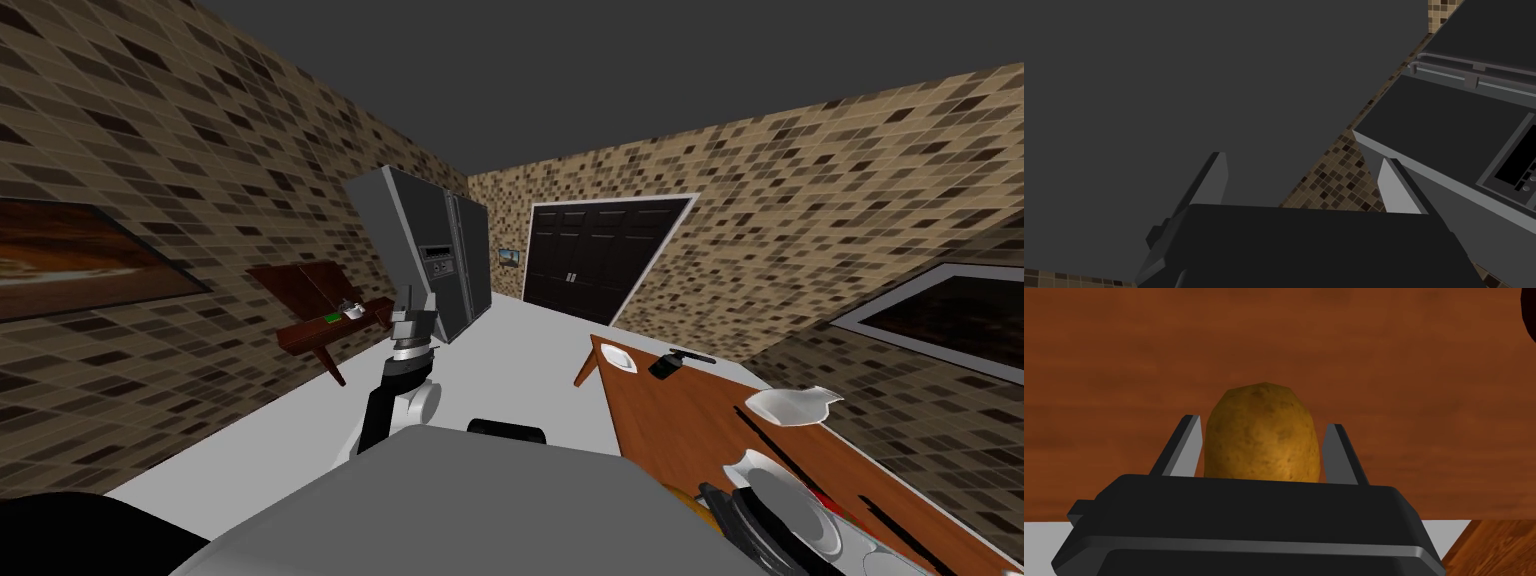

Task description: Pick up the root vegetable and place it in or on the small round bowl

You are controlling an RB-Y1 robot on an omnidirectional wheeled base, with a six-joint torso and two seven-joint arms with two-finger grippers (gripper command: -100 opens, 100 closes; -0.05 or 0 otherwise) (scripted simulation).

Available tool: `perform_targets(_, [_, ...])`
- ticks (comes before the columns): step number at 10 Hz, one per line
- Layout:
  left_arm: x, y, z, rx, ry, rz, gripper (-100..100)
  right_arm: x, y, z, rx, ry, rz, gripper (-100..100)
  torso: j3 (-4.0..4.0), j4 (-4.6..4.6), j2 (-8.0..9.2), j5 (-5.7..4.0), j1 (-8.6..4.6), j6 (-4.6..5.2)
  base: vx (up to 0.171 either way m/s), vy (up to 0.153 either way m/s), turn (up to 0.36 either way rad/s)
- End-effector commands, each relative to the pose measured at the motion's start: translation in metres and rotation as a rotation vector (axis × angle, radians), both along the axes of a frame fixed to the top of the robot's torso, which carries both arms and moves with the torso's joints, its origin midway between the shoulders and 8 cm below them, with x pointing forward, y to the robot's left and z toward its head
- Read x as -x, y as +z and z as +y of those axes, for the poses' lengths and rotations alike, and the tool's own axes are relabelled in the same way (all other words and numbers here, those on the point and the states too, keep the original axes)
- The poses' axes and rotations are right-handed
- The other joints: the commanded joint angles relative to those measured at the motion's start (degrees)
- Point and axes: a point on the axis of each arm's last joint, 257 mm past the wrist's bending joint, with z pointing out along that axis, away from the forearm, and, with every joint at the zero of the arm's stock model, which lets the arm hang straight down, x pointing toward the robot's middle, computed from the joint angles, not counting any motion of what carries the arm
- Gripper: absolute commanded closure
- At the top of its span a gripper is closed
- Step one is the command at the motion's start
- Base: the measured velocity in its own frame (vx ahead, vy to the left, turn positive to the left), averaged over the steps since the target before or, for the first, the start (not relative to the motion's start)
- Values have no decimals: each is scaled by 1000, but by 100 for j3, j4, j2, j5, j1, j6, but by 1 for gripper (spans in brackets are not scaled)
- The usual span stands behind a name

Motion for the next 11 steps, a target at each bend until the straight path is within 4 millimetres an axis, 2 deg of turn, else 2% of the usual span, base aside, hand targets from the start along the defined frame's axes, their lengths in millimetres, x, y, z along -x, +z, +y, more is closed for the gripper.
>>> perform_targets(1, [0,0,0,0,0,0,0,7,19,-32,60,-7,13,100,0,0,0,0,0,0,15,-18,-184])
perform_targets(2, [0,0,0,0,0,0,0,11,30,-50,94,-10,22,100,-1,-3,0,9,-13,15,21,-38,-202])
perform_targets(3, [0,0,0,0,0,0,0,11,30,-50,94,-10,22,100,-1,-2,-1,10,-23,15,22,-40,-35])
perform_targets(6, [0,0,0,0,0,0,0,21,64,-94,177,-18,46,100,0,-1,1,8,-12,18,17,-18,-116])
perform_targets(7, [0,0,0,0,0,0,0,21,64,-94,177,-18,46,100,2,-1,4,6,-9,19,-2,-9,-58])
perform_targets(8, [0,0,0,0,0,0,0,24,85,-115,218,-23,57,100,3,1,5,3,-7,14,-3,-11,-142])
perform_targets(9, [0,0,0,0,0,0,0,24,85,-115,218,-23,57,100,6,-1,13,9,-10,31,-8,-15,-138])
perform_targets(10, [0,0,0,0,0,0,0,25,103,-131,247,-26,62,100,7,2,13,6,-6,17,-17,-13,-149])
perform_targets(11, [0,0,0,0,0,0,0,25,111,-137,258,-27,63,100,8,2,14,9,-4,20,-23,-9,-119])
